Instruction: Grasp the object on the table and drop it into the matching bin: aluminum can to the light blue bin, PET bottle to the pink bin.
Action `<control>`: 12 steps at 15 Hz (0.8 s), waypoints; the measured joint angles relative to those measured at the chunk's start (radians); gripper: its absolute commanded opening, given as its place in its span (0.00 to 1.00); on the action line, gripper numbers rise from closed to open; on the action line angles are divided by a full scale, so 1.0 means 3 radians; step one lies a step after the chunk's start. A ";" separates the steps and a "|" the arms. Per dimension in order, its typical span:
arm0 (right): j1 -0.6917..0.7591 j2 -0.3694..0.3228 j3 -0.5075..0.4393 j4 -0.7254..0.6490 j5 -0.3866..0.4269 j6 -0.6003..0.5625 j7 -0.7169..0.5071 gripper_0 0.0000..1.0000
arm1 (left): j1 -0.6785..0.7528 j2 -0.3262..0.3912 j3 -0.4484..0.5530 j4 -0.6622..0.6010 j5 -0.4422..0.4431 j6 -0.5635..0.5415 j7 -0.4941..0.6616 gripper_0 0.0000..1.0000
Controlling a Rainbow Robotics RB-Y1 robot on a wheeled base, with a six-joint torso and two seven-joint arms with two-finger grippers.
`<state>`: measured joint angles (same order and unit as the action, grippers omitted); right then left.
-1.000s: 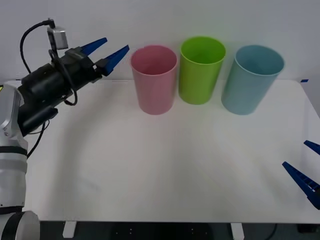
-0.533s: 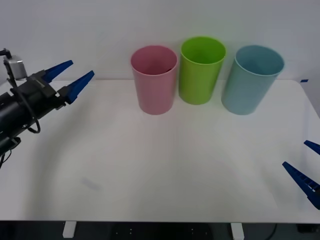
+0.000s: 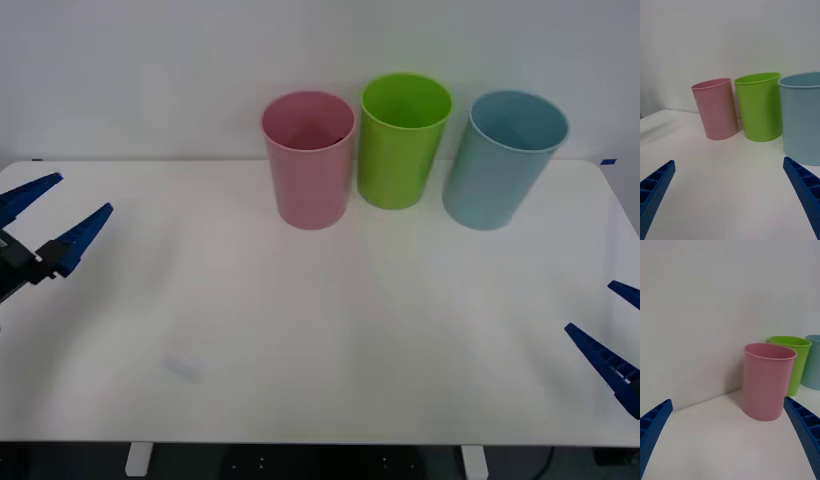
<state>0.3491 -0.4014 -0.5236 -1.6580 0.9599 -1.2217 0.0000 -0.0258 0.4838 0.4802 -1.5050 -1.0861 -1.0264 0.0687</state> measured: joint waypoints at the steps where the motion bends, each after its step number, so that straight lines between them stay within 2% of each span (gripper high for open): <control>1: 0.0000 0.0000 0.0000 0.0000 0.0000 0.0000 0.0000 1.00 | 0.0068 0.0040 0.0064 0.0000 0.0029 -0.0047 -0.0023 1.00; 7: 0.0000 0.0000 0.0000 0.0000 0.0000 0.0000 0.0000 1.00 | 0.0598 0.0358 0.0208 -0.0013 0.0435 -0.0162 -0.0055 1.00; 12: 0.0000 0.0000 0.0000 0.0000 0.0000 0.0000 0.0000 1.00 | 0.0893 0.0433 0.0313 -0.0064 0.0478 -0.0218 0.0016 1.00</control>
<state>0.3491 -0.4014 -0.5236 -1.6580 0.9599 -1.2217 0.0000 0.2422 0.6136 0.5742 -1.5242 -0.9428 -1.0919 0.0734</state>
